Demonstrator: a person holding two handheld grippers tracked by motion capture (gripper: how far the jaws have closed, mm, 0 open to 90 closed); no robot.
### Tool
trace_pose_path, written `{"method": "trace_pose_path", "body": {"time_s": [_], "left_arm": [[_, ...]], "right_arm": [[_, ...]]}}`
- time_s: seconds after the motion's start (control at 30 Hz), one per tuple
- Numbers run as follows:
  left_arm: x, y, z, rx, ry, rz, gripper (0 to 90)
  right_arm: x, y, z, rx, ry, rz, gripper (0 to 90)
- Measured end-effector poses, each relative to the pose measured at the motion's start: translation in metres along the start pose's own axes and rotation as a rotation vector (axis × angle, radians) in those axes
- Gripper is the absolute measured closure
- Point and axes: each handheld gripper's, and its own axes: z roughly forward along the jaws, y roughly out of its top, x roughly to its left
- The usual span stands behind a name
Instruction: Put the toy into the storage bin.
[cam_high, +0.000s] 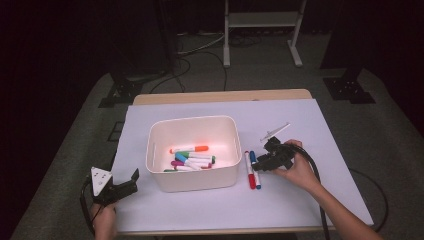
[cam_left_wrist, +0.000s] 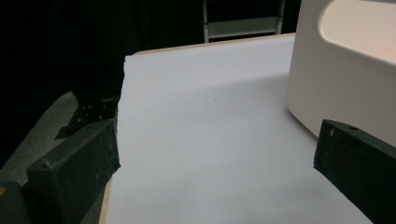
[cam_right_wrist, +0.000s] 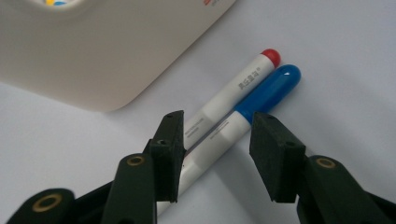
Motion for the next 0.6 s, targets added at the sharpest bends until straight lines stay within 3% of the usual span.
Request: {"method": "trace_pose_path", "body": {"time_s": [0.3, 0.5, 0.6], "left_arm": [[0.000, 0.000, 0.000, 0.000, 0.000, 0.000, 0.0], [0.000, 0.000, 0.000, -0.002, -0.001, 0.001, 0.0], [0.000, 0.000, 0.000, -0.003, 0.000, 0.002, 0.0]], "right_arm": [[-0.004, -0.001, 0.010, -0.009, -0.039, 0.043, 56.0], [-0.006, -0.003, 0.016, -0.002, -0.057, 0.051, 55.4], [-0.006, -0.007, 0.015, 0.009, -0.088, 0.049, 55.3]]}}
